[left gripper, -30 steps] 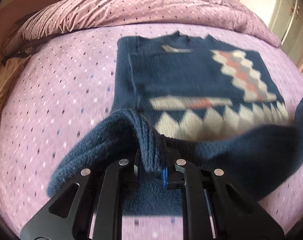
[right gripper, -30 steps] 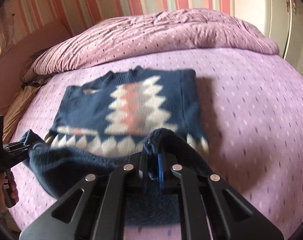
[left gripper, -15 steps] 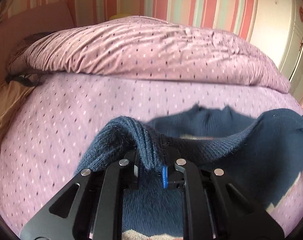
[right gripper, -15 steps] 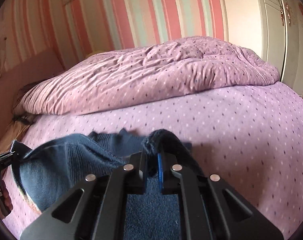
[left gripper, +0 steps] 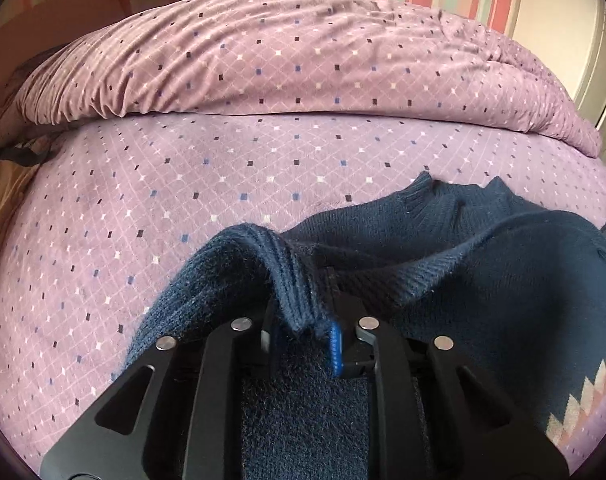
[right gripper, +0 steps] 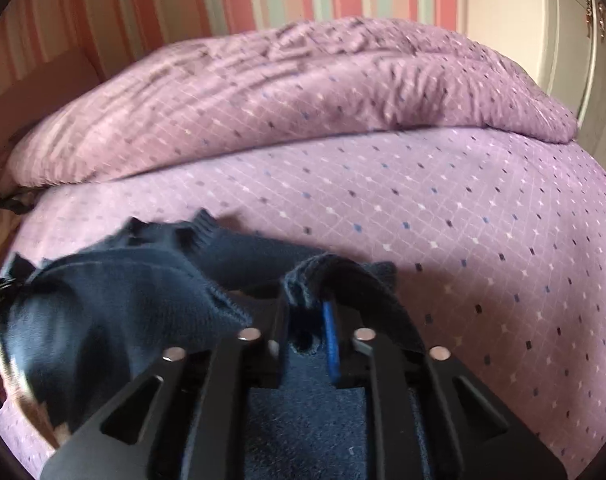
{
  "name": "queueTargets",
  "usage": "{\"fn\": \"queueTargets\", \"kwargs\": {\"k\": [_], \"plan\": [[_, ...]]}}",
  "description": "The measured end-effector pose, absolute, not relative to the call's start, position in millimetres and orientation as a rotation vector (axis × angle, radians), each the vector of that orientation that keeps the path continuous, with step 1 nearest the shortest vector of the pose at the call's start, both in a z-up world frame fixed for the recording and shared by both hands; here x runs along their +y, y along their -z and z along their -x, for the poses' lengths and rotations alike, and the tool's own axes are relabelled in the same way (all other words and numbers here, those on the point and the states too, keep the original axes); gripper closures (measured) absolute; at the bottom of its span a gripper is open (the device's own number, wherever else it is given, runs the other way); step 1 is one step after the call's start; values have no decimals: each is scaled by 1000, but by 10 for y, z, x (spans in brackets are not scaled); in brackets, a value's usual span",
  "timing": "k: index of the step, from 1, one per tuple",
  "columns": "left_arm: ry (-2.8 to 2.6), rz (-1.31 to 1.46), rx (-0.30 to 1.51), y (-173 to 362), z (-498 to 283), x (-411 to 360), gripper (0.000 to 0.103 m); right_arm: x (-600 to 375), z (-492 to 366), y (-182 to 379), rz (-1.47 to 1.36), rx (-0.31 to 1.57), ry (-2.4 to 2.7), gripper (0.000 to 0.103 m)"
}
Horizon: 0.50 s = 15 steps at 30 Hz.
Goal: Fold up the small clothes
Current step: 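Lift the held hem with both tools over toward the collar and release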
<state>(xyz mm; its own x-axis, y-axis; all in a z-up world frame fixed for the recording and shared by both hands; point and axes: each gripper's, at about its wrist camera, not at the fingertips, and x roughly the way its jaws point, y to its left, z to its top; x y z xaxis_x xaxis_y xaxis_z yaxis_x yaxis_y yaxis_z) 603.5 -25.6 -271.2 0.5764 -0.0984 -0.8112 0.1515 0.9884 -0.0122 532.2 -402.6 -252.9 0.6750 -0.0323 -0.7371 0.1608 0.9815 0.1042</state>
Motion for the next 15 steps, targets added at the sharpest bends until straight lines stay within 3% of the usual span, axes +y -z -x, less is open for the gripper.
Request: {"fn": "queueTargets", "kwargs": {"k": [1,2,3,4,6,12,15], "plan": [[157,-59,942,2690,-6016,-254,78,-4014,-5292,2503,-162,809,101,62],[165,-66,935,2661,-5985,-262,75,-3992,-5255,2465,-148,791,98,56],[164,-76,927,2637,-5963,-276,60,-3974,-5238,2436,-139,779,91,47],[160,-98,900,2577,-5908,-291,38,-3951,-5196,2391,-131,756,82,42],[141,-130,844,2465,-5796,-292,10,-3914,-5138,2341,-117,737,70,37],[177,-130,856,2342,-5664,-184,7,-3767,-5119,2394,-37,789,13,38],[186,-116,870,2326,-5638,-116,5,-3723,-5256,2518,-46,864,-27,49]]}}
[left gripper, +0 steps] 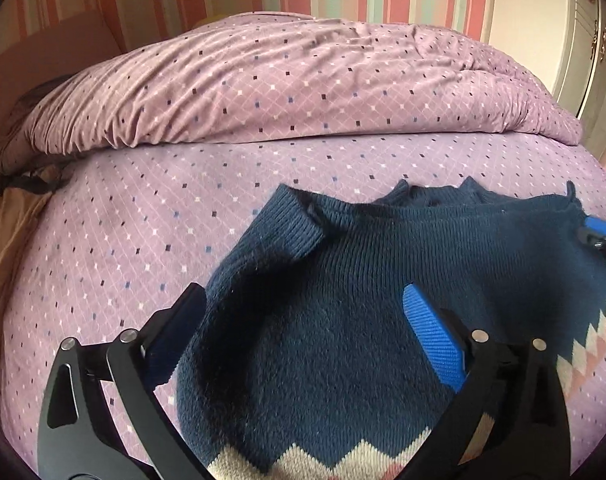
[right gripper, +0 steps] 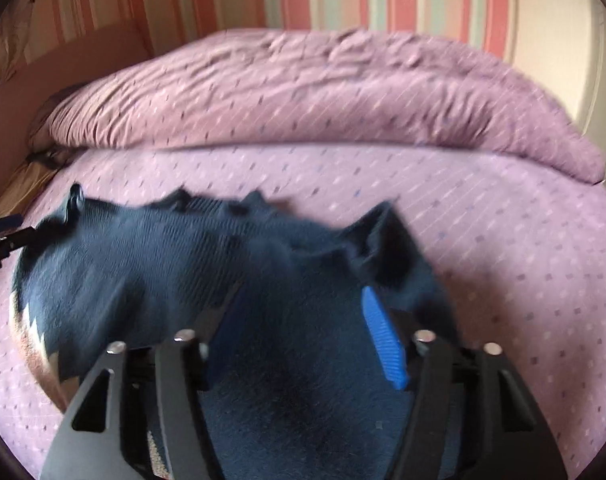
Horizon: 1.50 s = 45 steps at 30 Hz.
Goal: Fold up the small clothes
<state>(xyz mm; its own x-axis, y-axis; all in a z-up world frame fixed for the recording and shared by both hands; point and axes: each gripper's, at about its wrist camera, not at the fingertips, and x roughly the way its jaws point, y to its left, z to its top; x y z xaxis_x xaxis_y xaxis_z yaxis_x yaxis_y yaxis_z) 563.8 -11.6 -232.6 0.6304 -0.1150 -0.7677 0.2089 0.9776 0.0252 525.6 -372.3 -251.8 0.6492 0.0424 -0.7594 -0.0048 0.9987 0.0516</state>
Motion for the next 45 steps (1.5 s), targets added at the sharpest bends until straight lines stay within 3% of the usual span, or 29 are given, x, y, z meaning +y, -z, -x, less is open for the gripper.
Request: {"fn": "queueTargets", "kwargs": {"k": [3,4,7,12,14,19,25,34,40,43,45], "plan": [[183,-115,875,2321,-5648,-98,4,-3753,-5476,2662,-37,928,-8,50],[182,-115,874,2323,-5650,-99,4,-3793,-5565,2722,-48,956,6,56],[180,-118,880,2342,-5679,-116,4,-3964,-5793,2865,-101,1020,62,60],[181,-120,911,2410,-5766,-200,4,-3999,-5941,3134,-117,1085,95,59],[191,-102,931,2451,-5846,-267,4,-3915,-5907,3099,-79,1071,105,58],[236,-38,955,2541,-6070,-471,4,-3845,-5565,2673,-95,865,44,37],[241,-65,993,2779,-6364,-623,4,-3832,-5195,2403,-53,789,70,37],[190,-189,1112,3240,-6749,-656,3,-3900,-4877,2550,-38,854,103,37],[174,-203,1091,3181,-6719,-669,3,-3873,-4868,2641,-42,877,104,37],[167,-203,1062,3047,-6597,-660,3,-3864,-4863,2601,-33,863,106,26],[168,-194,1048,2959,-6481,-652,3,-3855,-4872,2541,-31,856,109,26]]}}
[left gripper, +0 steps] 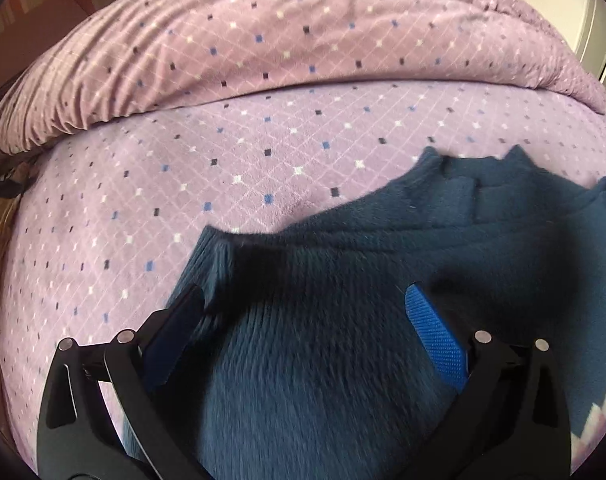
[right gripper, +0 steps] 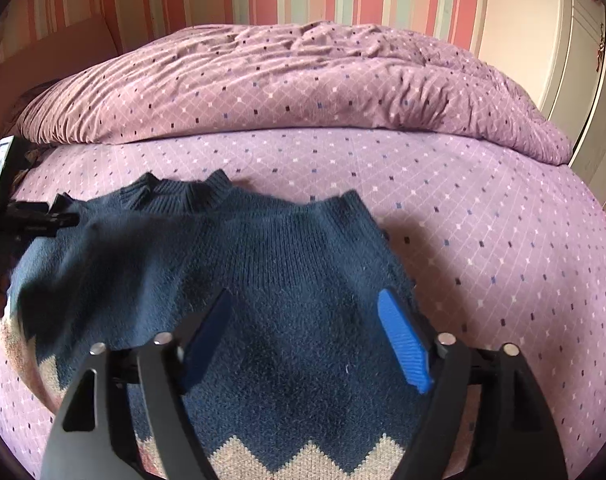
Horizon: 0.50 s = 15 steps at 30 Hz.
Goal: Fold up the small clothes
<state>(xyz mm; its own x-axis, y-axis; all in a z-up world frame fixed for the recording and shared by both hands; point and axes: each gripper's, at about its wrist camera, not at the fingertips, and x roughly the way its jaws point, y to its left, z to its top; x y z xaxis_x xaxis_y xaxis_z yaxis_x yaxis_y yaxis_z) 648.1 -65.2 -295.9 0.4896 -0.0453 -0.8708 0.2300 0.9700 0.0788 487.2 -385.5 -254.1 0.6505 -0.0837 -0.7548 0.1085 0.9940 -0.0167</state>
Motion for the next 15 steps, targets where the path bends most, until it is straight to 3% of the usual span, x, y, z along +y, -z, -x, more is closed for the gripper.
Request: {"fn": "queueTargets", "kwargs": {"k": [2,3,4,15], "plan": [[167,-173,1040,2874,-6315,-633,3,-3847,-4883,2464,-30,857,116,24],[162,-159,1036,2833,-6231,-621,3,-3842,-4881,2440,-29,857,124,16],[168,-136,1037,2791,-6121,-615,3,-3835,-4854,2416,-29,851,141,15],[206,-35,1104,2707,-5098,-888,3,-3517,-4447,2484,36,924,164,15]]}}
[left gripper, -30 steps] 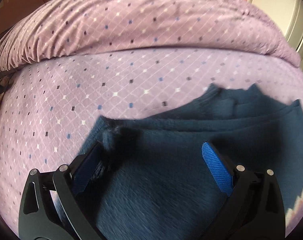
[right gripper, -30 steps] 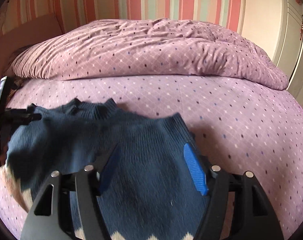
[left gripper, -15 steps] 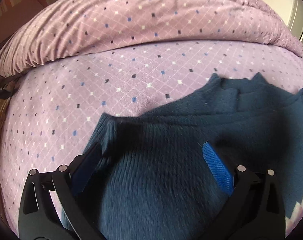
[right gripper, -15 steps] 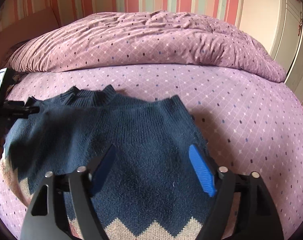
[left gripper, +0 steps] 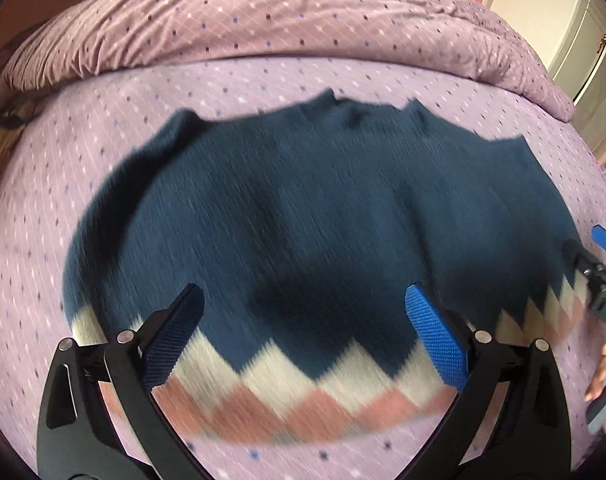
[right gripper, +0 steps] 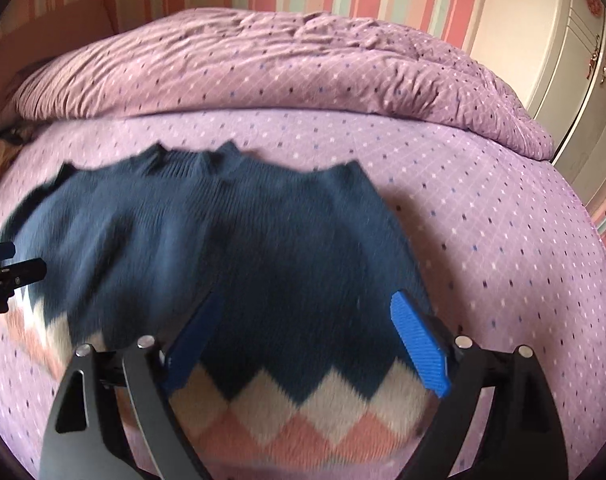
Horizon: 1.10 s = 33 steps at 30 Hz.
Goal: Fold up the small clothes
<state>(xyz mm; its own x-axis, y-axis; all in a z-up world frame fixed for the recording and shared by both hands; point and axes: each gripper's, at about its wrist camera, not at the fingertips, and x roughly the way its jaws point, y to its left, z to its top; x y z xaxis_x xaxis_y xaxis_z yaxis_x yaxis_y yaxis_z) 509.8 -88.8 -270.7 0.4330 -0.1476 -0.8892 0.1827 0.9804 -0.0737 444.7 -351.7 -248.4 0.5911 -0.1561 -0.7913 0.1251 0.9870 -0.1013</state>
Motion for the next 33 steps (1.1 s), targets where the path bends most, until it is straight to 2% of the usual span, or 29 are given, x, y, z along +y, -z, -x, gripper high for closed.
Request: {"fn": "queueTargets", "kwargs": {"k": [15,33], "plan": [[175,-91,1083,2569,-4768,-1071,3,-3803,-3941,2465,-83,969,249,14],[155,-80,1130,2967,-4832,-1319,3,-4229,-3814,2734,-147,996,325,14]]}}
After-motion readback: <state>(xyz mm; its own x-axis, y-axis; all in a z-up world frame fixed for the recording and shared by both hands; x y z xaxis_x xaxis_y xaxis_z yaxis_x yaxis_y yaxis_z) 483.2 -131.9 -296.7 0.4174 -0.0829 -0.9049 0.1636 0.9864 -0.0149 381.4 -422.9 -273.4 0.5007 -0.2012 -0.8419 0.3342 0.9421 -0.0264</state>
